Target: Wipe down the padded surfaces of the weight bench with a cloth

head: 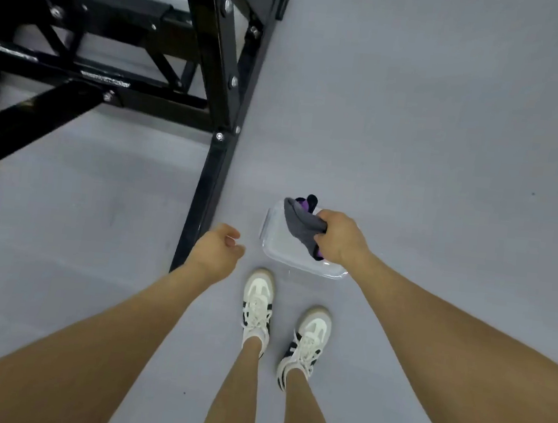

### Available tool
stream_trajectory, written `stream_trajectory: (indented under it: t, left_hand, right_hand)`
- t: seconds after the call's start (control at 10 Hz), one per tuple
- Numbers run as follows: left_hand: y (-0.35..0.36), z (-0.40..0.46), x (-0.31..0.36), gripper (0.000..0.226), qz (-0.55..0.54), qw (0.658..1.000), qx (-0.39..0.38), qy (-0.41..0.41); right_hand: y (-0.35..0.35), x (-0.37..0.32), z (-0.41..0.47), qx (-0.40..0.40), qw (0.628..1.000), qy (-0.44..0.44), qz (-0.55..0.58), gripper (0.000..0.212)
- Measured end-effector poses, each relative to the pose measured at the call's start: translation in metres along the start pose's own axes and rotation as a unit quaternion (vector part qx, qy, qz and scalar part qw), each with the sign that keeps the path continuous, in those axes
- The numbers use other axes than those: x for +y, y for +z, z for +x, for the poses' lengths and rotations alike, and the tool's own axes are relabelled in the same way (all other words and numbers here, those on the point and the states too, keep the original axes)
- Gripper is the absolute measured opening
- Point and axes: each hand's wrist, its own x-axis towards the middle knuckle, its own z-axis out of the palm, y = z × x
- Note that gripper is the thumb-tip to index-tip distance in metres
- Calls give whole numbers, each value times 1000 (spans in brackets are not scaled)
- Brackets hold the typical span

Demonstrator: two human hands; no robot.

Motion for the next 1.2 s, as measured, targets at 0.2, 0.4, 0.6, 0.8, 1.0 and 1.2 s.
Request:
stream_trajectory:
  t: [0.2, 0.4, 0.6, 0.8, 1.0, 1.2]
  left_hand:
    - [31, 97, -45, 33, 0, 999, -2, -49]
    - [64, 166, -73, 39, 53, 998, -8, -40]
    - [91, 209, -59, 46, 93, 995, 7, 43]
    - [104, 227, -46, 55, 129, 984, -31, 122]
    - [102, 229, -50, 60, 162, 977, -51, 129]
    - [77, 200, -31, 57, 204, 968, -59, 134]
  right_hand:
    - [67, -12, 110, -65, 991, -87, -79, 22]
    - [100, 9, 188, -126, 979, -85, -133, 20]
    - [89, 35, 223, -56, 979, -48, -190, 45]
    - [98, 39, 228, 119, 940, -136, -289, 43]
    - [115, 47, 216, 57, 918, -200, -337, 41]
    - [85, 40, 172, 8, 953, -137, -269, 57]
